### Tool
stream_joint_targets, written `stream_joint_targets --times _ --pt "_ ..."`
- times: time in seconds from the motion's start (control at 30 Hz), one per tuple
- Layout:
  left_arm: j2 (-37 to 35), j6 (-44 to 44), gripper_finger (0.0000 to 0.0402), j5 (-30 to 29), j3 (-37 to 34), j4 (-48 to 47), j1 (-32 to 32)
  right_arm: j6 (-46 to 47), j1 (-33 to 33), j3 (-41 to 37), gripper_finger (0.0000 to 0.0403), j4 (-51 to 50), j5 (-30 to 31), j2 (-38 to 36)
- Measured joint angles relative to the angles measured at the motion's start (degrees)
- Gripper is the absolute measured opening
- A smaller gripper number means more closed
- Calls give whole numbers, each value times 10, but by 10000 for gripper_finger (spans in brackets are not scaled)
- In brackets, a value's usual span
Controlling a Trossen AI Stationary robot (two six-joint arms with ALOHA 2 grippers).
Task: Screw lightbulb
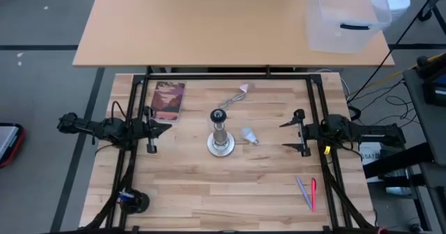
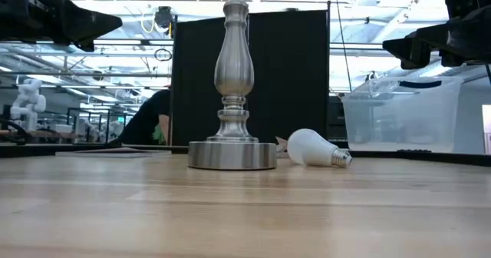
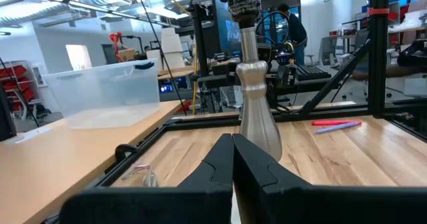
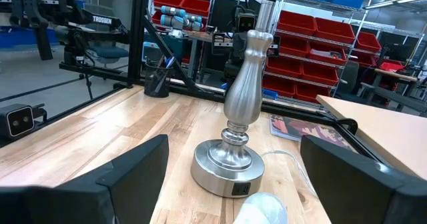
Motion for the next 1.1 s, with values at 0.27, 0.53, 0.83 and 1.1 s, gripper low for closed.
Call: stream_joint_targets --times 0.27,0.53,0.83,1.1 --pt "0 0 0 0 0 0 0 0 0 0 334 0 0 0" --pt "0 0 0 0 0 0 0 0 0 0 334 0 0 0" --pt "0 32 0 2 0 27 0 0 0 0 334 0 0 0" --pt "0 -65 0 54 0 271 0 0 0 0 334 0 0 0"
